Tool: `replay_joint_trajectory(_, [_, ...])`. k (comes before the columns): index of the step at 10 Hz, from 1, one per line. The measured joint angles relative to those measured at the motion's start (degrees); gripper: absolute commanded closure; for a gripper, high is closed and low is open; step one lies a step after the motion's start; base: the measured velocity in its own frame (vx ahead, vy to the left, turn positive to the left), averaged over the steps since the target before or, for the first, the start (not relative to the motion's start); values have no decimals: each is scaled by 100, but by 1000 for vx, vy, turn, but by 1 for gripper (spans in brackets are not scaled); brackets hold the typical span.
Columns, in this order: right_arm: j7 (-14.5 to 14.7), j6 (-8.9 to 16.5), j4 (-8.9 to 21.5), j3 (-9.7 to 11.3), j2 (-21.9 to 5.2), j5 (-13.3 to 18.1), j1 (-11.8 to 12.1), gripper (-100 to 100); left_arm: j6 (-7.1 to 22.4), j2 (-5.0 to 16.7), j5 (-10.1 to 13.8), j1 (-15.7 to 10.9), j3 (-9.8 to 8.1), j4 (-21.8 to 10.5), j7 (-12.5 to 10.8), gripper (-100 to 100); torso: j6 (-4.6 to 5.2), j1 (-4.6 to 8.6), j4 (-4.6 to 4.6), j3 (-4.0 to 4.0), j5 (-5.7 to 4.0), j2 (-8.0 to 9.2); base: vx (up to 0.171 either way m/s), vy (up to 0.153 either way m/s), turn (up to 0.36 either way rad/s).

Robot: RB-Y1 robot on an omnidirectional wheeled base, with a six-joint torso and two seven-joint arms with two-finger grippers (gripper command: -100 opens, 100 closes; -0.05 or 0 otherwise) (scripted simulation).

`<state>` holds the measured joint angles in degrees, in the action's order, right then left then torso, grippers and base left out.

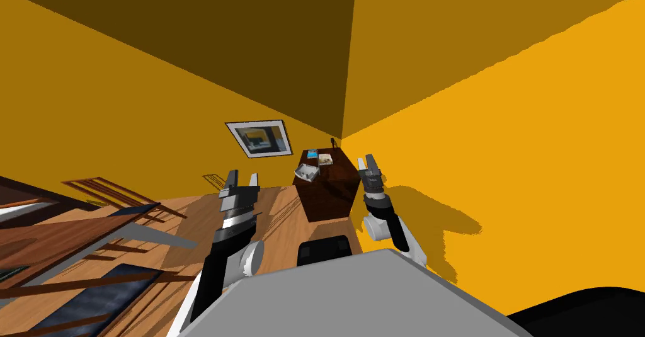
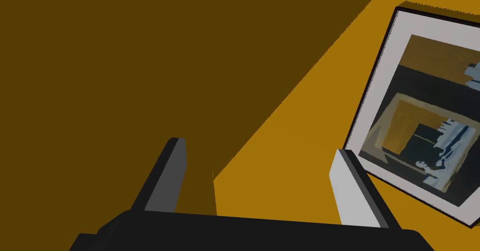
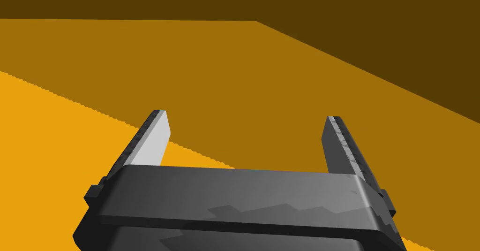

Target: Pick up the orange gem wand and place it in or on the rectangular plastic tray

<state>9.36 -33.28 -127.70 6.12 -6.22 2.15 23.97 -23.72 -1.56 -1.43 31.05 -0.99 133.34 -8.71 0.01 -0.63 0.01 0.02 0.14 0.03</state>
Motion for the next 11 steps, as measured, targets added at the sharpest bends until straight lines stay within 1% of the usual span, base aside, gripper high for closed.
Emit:
replay_joint_trajectory(1, [0, 19, 162, 45, -123, 3, -152, -100, 0, 0, 0, -1, 1, 0, 0, 0, -4, -13, 0, 1, 3, 3, -24, 156, 24])
replay_joint_trajectory(2, [17, 46, 254, 95, -151, 22, -280, -100, 0, 0, 0, -1, 1, 0, 0, 0, -3, -2, 0, -1, 2, -2, 4, 139, -257])
replay_joint_trajectory(4, [66, 79, 708, 202, -258, 50, -706, -100, 0, 0, 0, 1, 0, 0, 0, 0, 1, -9, -4, -10, 2, -18, 3, 223, -392])
replay_joint_trajectory(5, [96, 153, 828, 285, -335, 65, -832, -100, 0, -1, 0, 0, 1, 0, 0, 0, 0, -31, -3, -7, 7, -11, -25, 190, -116])
replay_joint_trajectory(6, [136, 198, 926, 351, -332, 91, -998, -100, 0, 0, 0, -1, 1, 0, 0, 0, -4, -15, -2, -6, 6, -11, -23, 142, -260])
replay_joint_trajectory(7, [167, 188, 1134, 391, -373, 94, -1160, -100, 0, 0, 0, 0, 0, 0, 0, 0, 1, 2, -3, -7, 1, -11, -12, 116, -158])
replay_joint_trajectory(8, [197, 200, 1225, 432, -376, 109, -1286, -100, 0, 1, 0, 0, 0, 0, 0, 0, -3, 14, -3, -9, -1, -16, -1, 158, -273])
replay_joint_trajectory(9, [252, 292, 1335, 510, -379, 135, -1434, -100, 0, 0, 0, 0, 0, 0, 0, 0, 0, 2, -4, -11, 0, -20, -5, 136, -168])
replay_joint_trajectory(11, [333, 379, 1587, 589, -399, 155, -1742, -100, 0, 0, 0, 0, 0, 0, 0, 0, 0, -1, -5, -13, 1, -23, -7, 160, -209])
